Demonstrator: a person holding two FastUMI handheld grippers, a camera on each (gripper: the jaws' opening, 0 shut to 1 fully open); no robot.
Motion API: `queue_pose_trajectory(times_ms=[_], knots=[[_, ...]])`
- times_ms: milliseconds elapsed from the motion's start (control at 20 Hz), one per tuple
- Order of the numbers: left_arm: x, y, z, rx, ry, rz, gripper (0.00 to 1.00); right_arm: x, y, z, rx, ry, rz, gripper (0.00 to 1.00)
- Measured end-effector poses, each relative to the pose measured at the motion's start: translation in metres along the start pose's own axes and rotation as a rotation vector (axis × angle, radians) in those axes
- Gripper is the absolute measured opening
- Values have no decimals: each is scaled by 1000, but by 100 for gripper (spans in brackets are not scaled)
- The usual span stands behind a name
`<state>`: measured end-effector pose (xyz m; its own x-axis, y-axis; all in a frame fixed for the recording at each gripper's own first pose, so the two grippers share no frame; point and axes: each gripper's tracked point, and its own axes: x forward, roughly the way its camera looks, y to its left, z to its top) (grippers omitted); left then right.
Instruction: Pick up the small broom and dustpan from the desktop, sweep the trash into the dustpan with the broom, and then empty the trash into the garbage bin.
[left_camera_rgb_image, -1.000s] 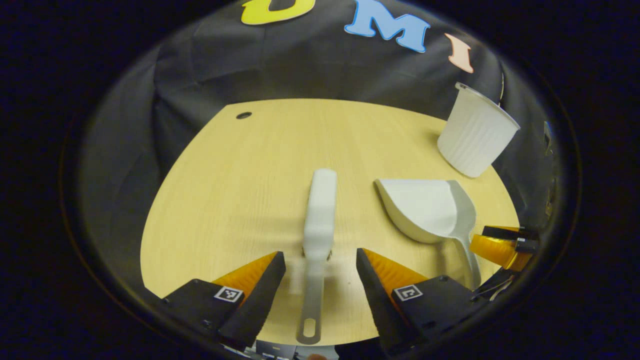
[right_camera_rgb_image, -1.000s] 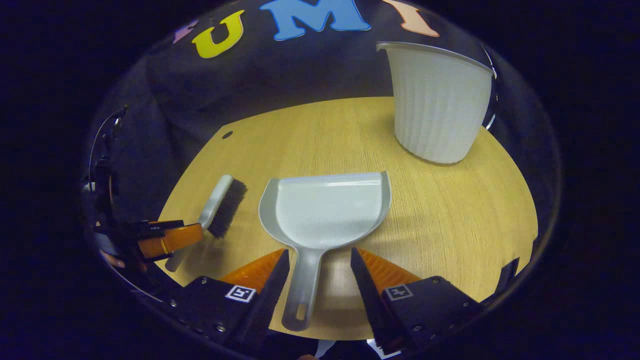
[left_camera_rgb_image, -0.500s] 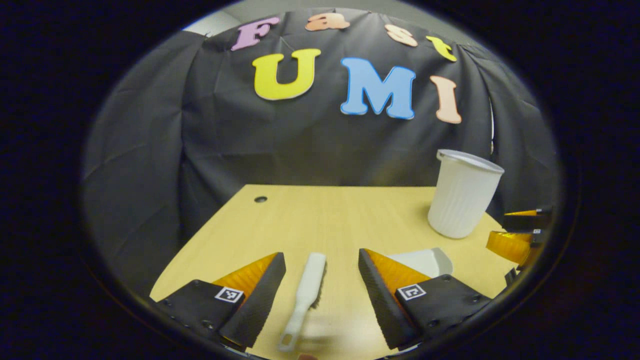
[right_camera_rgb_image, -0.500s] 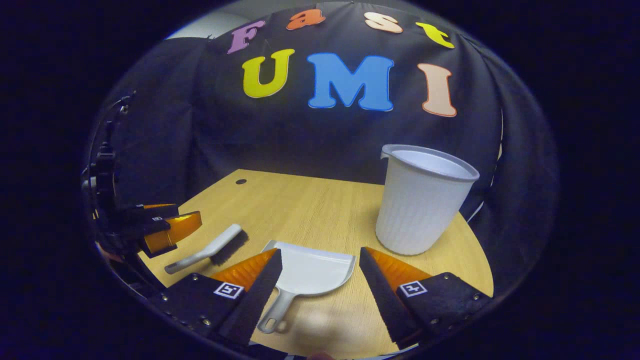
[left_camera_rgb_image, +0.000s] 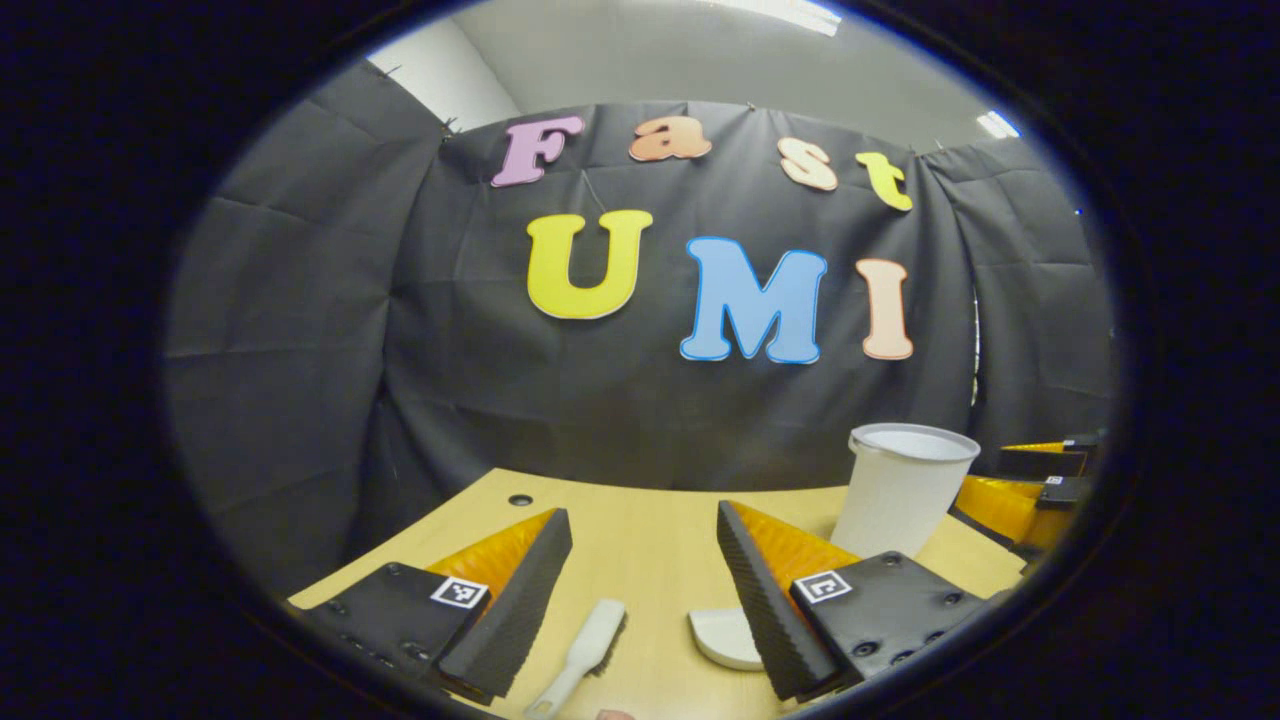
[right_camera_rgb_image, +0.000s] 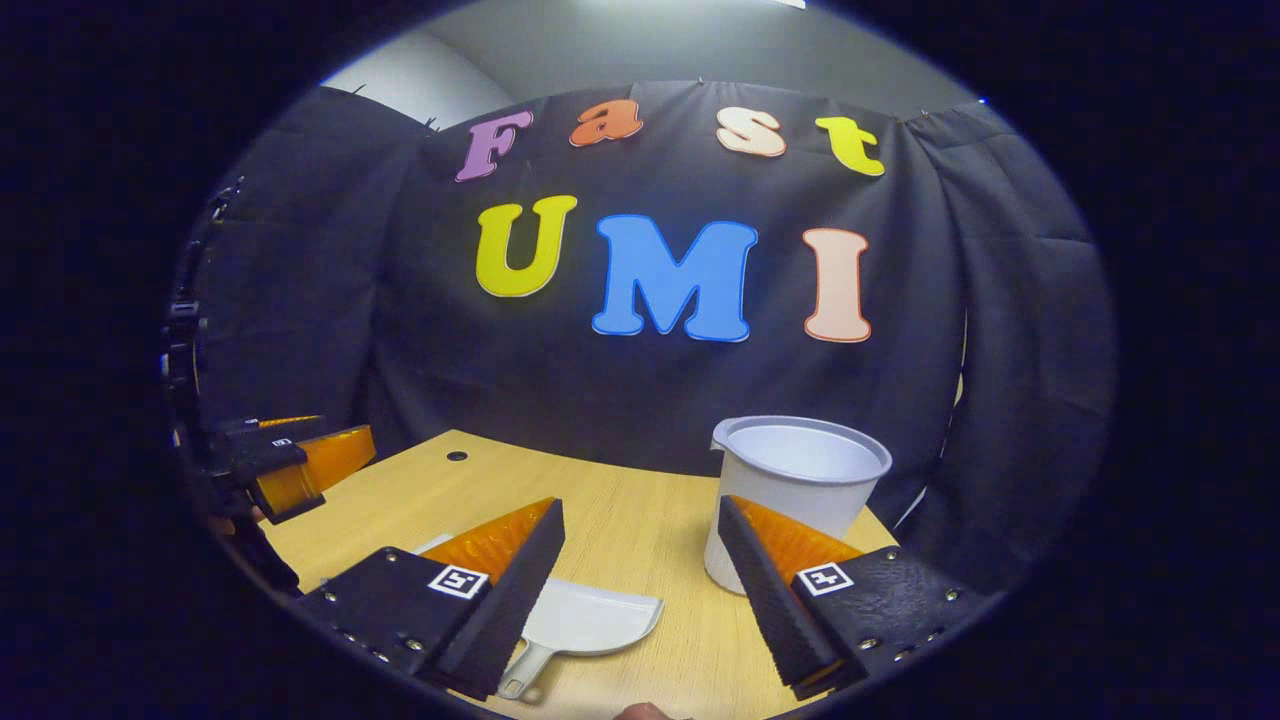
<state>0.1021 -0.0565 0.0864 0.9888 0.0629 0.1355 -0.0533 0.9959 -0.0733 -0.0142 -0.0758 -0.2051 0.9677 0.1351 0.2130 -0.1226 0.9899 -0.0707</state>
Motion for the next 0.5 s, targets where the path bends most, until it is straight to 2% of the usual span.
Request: queue_pose_trajectory(times_ms=[150,500], knots=[[-5,3,24,-2,-39,-6,96,-7,-10,21,-12,-58,-51,96],[-9,14,45,29,-59,-34,96,-2,-12,20,-1,-40,-136,96]])
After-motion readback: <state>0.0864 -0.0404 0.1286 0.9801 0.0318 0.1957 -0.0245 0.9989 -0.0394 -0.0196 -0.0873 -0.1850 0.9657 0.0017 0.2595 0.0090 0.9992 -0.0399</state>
